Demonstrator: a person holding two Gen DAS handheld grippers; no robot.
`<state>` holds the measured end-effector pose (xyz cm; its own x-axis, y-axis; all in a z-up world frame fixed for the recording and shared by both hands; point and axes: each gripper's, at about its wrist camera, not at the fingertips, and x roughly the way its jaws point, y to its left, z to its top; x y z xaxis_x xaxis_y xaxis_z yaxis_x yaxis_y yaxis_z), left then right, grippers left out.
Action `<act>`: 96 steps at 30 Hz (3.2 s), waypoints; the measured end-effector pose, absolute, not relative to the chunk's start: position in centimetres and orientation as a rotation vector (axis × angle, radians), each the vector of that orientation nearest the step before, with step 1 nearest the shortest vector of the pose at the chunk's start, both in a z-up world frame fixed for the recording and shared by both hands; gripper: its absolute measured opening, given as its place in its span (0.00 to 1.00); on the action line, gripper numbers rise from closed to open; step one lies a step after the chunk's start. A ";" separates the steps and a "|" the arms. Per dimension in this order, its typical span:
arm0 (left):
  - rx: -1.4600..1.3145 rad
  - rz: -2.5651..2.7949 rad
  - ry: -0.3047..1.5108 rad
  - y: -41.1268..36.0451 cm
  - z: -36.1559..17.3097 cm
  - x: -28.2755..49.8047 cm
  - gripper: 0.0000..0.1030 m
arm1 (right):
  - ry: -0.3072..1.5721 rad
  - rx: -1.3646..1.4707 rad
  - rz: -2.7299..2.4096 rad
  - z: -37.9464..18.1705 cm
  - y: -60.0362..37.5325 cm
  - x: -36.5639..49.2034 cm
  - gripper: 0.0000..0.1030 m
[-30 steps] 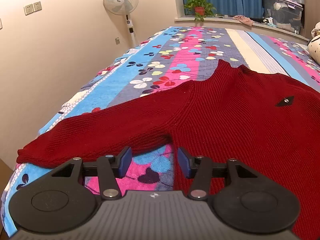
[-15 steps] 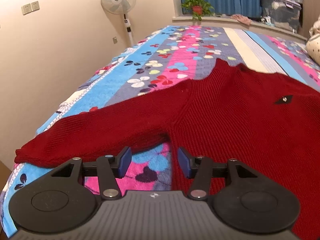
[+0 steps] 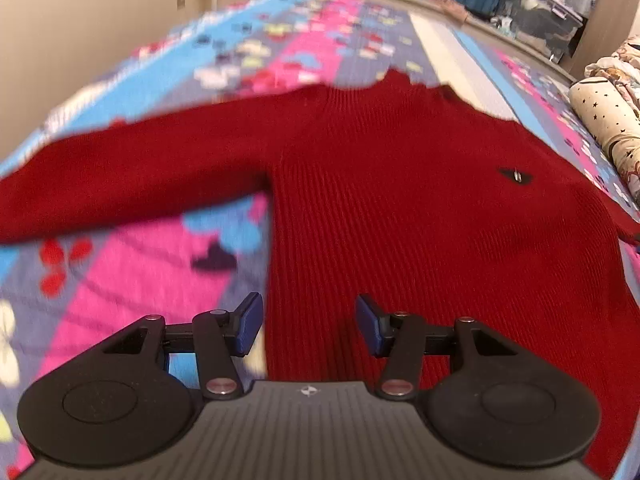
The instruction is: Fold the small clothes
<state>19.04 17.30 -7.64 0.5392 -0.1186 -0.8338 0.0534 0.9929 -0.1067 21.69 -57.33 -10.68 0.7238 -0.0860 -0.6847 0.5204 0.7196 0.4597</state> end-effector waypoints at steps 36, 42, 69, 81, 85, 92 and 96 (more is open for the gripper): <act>-0.135 -0.119 0.946 18.4 -6.4 -1.3 0.10 | 0.980 0.524 -0.169 -5.4 -46.2 -1.0 0.09; -0.103 -0.099 0.948 17.6 -7.0 -0.7 0.26 | 0.990 0.318 -0.238 -5.6 -43.8 -0.5 0.20; 0.027 -0.030 0.793 15.0 -5.8 -1.1 0.66 | 0.901 0.180 0.047 -4.6 -38.4 1.3 0.52; 0.115 -0.020 0.553 11.9 0.5 1.3 0.81 | 0.642 0.212 0.016 -1.4 -38.6 1.2 0.51; 0.129 -0.019 0.531 11.9 2.0 3.5 0.82 | 0.587 0.230 -0.001 -0.8 -38.8 1.4 0.51; 0.186 0.017 0.507 13.6 4.0 9.0 0.82 | 0.594 0.219 -0.015 -1.0 -38.9 2.0 0.51; 0.216 0.019 0.482 14.4 2.7 11.9 0.82 | 0.592 0.210 -0.013 -1.1 -38.0 2.5 0.51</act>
<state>11.90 14.39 2.72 0.8865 0.0693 -0.4574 0.0324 0.9770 0.2109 2.48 -38.00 -1.10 0.8307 0.0481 -0.5547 0.0724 0.9785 0.1931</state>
